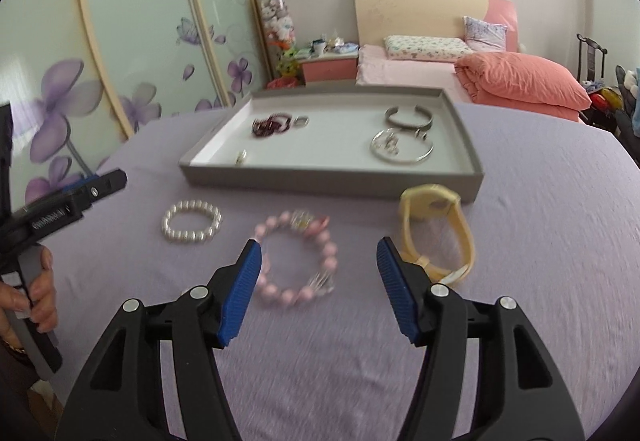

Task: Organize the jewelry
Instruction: 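Grasp the pink beaded bracelet with the right tool while the left tool approaches another pearl stud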

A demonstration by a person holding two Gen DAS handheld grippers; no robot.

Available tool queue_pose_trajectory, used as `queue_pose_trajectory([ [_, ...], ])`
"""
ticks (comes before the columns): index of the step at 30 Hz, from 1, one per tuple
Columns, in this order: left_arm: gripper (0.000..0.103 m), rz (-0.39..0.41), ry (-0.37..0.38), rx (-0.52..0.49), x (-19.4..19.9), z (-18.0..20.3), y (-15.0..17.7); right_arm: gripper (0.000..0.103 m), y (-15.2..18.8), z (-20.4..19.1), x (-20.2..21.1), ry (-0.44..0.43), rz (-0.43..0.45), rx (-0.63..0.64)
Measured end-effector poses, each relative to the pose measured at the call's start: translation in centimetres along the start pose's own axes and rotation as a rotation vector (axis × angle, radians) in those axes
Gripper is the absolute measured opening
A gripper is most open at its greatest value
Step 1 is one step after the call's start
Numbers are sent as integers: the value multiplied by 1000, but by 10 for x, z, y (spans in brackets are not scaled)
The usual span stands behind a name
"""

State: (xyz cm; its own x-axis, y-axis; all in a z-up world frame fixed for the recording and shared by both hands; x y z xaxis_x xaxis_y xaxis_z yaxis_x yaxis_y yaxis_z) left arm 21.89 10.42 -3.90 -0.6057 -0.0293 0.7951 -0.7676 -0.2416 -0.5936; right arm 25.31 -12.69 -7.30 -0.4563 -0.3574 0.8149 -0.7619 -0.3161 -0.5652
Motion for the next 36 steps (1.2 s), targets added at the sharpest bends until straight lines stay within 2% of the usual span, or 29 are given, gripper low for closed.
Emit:
queue_pose_trajectory([
  [3,72,1,-1,0,4,0,8,61,4,-6,-9,12,-27,10],
  [7,72,-8,3,-13,5,1,16,49,1,-8,-22,42,-59,18],
  [12,72,-28,15,-31,3,6,26,42,-5,-6,-42,64,-108,10],
  [17,72,-42,24,-44,1,12,30,42,-13,-2,-58,92,-152,11],
  [20,72,-50,32,-51,-1,15,33,39,-16,-3,-60,111,-148,30],
  [22,72,-56,36,-57,-2,17,35,19,-15,-6,-60,100,-149,50],
  [23,72,-59,39,-59,-3,18,36,15,-14,-8,-59,105,-148,65],
  [30,72,-82,58,-78,-6,26,46,13,-5,1,-49,60,-155,29],
  [36,72,-103,74,-104,-8,35,58,13,6,13,-19,-23,-101,-27],
])
Point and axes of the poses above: each gripper's, at about its wrist camera, not at the fingertips, and x roughly against the way its jaws point, z to its right, y to its underside, the point moved 4 cm from there along -x, roughly the way its jaws point, and after that the axes turned 14 degrees about -z, right-handed, at the moved point
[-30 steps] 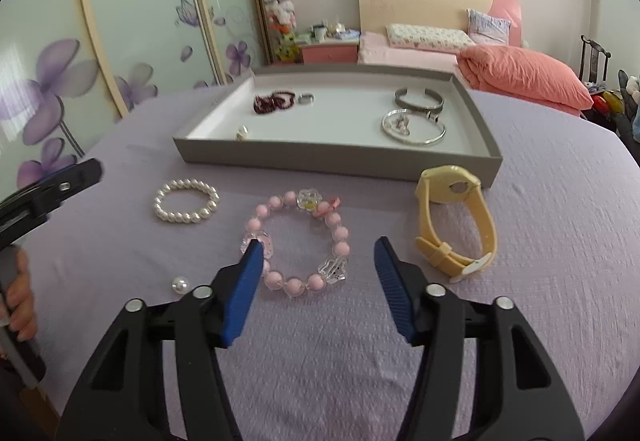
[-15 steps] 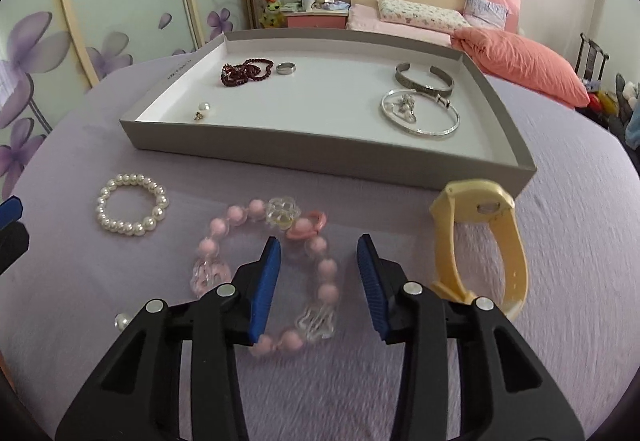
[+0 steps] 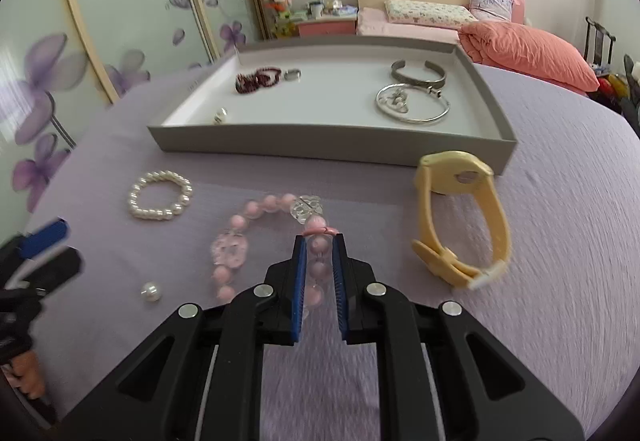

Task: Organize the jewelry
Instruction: 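Grasp the pink beaded bracelet with the right tool while the left tool approaches another pearl stud, then grasp the second pearl stud with the left tool while the right tool holds the bracelet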

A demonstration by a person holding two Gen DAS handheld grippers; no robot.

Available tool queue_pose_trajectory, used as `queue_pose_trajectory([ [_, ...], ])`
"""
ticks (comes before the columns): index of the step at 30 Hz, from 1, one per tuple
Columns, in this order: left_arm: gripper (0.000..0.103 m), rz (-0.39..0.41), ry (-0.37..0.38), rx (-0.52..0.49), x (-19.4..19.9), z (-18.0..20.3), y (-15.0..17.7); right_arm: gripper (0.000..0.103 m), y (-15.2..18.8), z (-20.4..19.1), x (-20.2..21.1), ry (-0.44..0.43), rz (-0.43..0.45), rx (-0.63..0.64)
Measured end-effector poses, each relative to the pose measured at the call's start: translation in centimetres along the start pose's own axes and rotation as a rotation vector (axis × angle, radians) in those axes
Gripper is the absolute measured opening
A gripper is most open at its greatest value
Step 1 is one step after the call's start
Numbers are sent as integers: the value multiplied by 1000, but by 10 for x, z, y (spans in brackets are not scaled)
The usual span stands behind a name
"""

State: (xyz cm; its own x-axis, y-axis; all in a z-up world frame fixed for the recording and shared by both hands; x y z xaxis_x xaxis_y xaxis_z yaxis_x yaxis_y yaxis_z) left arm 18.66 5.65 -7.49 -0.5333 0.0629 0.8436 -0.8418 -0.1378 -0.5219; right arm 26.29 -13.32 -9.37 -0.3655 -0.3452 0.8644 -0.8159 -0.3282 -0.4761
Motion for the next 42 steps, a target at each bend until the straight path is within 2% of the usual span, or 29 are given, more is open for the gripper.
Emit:
queue_pose_trajectory([
  [7,72,-31,8,-54,-11,19,8,13,13,8,28,-60,53,-28],
  [12,72,-43,4,-95,-20,38,10,13,19,15,37,-72,68,-44],
  [17,60,-58,-3,-115,-30,54,6,13,21,19,32,-71,53,-53],
  [19,52,-74,-1,-118,-35,59,3,13,22,21,32,-73,52,-55],
  [26,37,-129,-11,-99,-51,64,-3,14,24,21,34,-80,54,-49],
  [31,17,-130,-23,-86,-52,61,-4,14,26,17,36,-85,58,-37],
  [42,15,-104,-23,-86,-42,52,-4,14,14,4,52,-109,96,6],
])
Point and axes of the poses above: each gripper's, at about its wrist camera, not at the fingertips, and x roughly against the way its jaws point, z to its right, y to its underside, the point moved 4 cm from there along -x, roughly the way its jaws point, and after that the axes turned 14 degrees about -z, right-handed, at the moved point
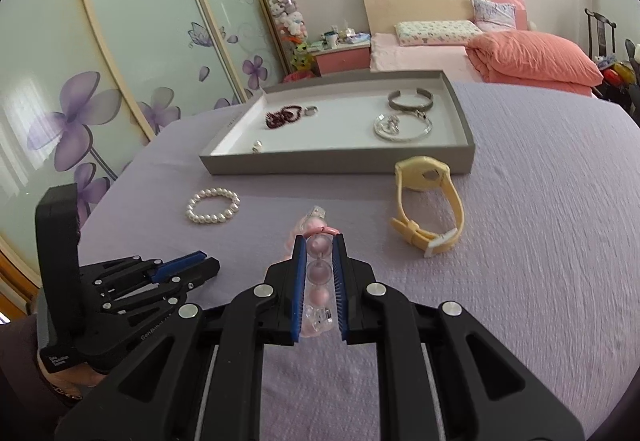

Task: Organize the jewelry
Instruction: 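Grasp the second pearl stud with the left tool while the right tool holds the bracelet, then carry the pink bracelet and pearl stud over the grey tray with both tools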

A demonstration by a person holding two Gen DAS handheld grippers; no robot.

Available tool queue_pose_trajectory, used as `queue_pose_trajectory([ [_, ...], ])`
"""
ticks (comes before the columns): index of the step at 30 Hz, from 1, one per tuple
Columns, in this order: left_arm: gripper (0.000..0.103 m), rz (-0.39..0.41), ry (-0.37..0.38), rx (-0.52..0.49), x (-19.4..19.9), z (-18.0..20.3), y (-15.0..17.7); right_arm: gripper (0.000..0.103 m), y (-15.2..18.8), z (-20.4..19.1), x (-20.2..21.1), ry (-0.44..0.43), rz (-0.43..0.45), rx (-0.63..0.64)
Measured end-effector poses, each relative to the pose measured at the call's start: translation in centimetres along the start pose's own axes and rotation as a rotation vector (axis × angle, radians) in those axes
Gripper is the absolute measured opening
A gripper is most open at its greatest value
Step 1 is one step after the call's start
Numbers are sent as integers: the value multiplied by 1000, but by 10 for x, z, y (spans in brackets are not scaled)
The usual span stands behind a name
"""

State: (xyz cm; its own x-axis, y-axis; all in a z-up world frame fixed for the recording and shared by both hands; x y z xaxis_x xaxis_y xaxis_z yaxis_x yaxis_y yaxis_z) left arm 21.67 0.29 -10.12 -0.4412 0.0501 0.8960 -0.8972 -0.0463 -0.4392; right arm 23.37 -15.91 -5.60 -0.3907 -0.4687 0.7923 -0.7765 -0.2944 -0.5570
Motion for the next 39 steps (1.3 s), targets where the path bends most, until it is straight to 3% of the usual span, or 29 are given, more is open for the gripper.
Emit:
queue_pose_trajectory([
  [21,15,165,-4,111,61,-47,-30,14,-17,-13,19,-7,62,34],
  [39,15,179,4,137,60,-54,-48,14,-37,-15,17,3,87,55],
])
Point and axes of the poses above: each gripper's, at about its wrist camera, not at the fingertips, and x roughly against the way its jaws point, z to its right, y to its underside, the point moved 4 cm from there along -x, roughly the way its jaws point, and after that the axes turned 14 degrees about -z, right-handed, at the moved point
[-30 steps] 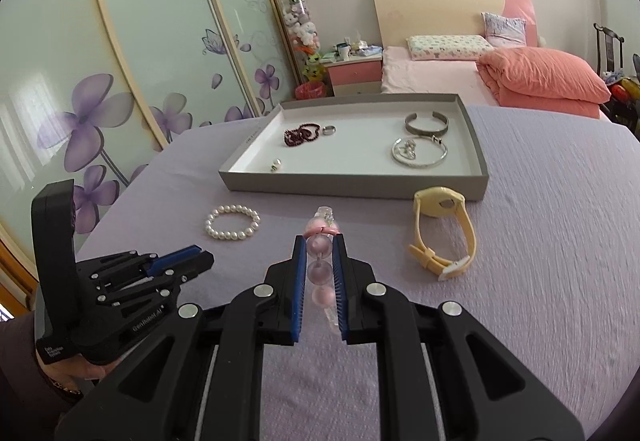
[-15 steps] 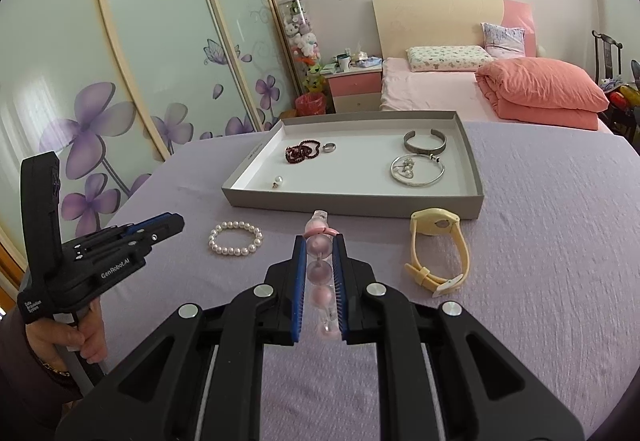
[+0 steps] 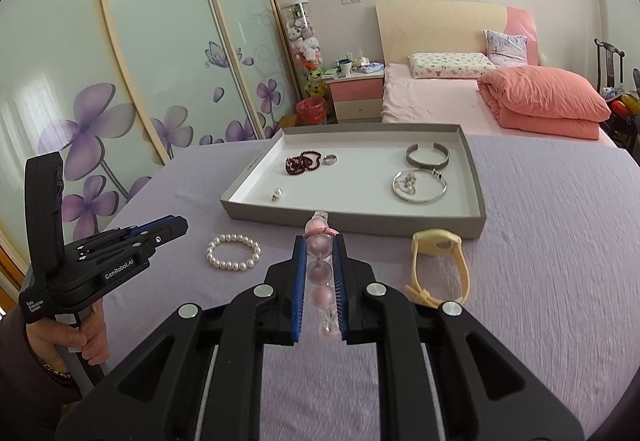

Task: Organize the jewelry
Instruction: 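Carry the pink bracelet and pearl stud over the grey tray with both tools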

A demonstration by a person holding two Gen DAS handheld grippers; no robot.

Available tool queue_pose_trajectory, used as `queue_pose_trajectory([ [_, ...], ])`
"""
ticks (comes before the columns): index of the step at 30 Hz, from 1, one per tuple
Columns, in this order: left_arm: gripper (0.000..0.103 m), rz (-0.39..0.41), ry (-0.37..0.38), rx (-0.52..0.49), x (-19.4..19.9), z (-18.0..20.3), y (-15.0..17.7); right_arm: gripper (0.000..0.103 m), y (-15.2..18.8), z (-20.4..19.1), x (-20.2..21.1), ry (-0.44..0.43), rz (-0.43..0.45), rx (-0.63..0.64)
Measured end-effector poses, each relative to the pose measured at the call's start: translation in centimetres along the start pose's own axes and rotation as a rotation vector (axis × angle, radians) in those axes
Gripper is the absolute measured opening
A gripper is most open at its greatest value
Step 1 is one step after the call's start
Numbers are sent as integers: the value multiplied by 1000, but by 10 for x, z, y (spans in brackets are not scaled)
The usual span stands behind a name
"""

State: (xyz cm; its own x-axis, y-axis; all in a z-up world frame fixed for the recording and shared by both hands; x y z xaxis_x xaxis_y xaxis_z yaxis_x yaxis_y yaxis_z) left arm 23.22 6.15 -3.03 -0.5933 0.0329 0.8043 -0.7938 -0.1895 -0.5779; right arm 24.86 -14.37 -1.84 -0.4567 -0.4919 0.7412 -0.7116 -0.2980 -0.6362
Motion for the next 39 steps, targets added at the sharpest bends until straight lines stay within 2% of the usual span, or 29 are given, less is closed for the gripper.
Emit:
queue_pose_trajectory([
  [5,15,6,4,6,-8,3,-17,14,-27,1,-4,19,32,17],
  [12,15,36,6,-2,-20,9,-58,14,-78,14,-17,70,91,15],
  [18,15,42,6,-9,-45,16,-101,13,-106,38,-54,83,56,-31],
  [21,15,30,3,-7,-61,18,-115,14,-109,47,-72,70,16,-55],
  [27,15,6,2,-18,-88,28,-130,14,-107,66,-111,-11,-92,-145],
  [39,15,-21,10,-35,-113,40,-136,15,-106,86,-122,103,-129,-173],
])
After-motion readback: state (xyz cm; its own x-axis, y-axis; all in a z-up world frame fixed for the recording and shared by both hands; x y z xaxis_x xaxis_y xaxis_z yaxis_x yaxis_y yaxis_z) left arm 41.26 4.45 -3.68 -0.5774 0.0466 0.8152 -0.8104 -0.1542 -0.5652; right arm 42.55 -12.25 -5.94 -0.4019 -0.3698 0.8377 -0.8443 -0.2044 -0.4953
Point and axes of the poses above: each gripper's, at about its wrist camera, not at the fingertips, and x roughly against the way its jaws point, z to its right, y to its underside, the point moved 4 cm from there along -x, roughly the way its jaws point, and after that the axes turned 14 degrees about -z, right-handed, at the moved point
